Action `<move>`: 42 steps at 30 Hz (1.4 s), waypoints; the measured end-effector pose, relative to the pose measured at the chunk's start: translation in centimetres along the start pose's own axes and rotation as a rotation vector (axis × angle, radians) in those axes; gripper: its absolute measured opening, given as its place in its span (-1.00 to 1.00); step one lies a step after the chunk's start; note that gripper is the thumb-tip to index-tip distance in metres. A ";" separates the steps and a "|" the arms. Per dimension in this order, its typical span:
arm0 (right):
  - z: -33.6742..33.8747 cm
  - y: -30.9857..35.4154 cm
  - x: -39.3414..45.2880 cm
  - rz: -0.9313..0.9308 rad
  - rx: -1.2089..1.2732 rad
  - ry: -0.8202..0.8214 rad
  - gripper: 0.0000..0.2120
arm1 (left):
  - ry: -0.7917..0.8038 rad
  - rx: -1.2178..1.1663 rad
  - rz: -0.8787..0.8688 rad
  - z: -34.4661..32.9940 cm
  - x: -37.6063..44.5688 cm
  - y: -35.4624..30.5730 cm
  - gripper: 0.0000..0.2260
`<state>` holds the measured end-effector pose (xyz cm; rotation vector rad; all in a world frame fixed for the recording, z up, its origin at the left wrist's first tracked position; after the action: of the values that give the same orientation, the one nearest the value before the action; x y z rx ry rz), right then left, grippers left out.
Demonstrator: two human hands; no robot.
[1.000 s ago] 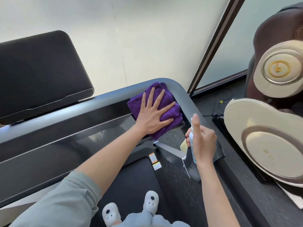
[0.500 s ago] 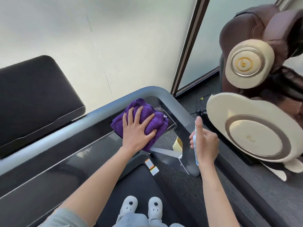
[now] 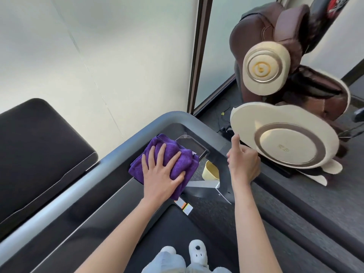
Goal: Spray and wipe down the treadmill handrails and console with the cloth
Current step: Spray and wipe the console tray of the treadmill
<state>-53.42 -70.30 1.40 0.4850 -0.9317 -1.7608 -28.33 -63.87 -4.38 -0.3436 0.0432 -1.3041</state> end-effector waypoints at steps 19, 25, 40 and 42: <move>1.7 -1.2 0.0 -0.026 0.096 0.072 -0.26 | -0.064 -0.095 0.086 -1.6 10.4 -4.4 -0.48; 1.9 -1.5 0.8 -0.012 0.103 0.074 -0.29 | -0.057 -0.107 0.057 -2.4 13.4 -8.2 -0.58; 0.2 0.2 2.3 0.043 0.156 0.126 -0.29 | -0.056 0.016 -0.039 -1.2 13.9 -4.2 -0.45; 0.8 -0.2 2.5 0.030 0.172 0.107 -0.30 | -0.034 -0.036 0.031 -1.5 14.0 -4.5 -0.50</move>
<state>-55.08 -72.29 2.01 0.6656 -1.0134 -1.6190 -29.08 -78.50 -2.31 -0.3949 0.0432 -1.2680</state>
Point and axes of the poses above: each hand's wrist, its own x-axis towards the middle knuckle, its own z-axis out of the back of the hand, y = z × x, the point moved 9 cm from there along x, towards the middle knuckle, and after that the axes turned 8 degrees about z, right-handed, at the moved point
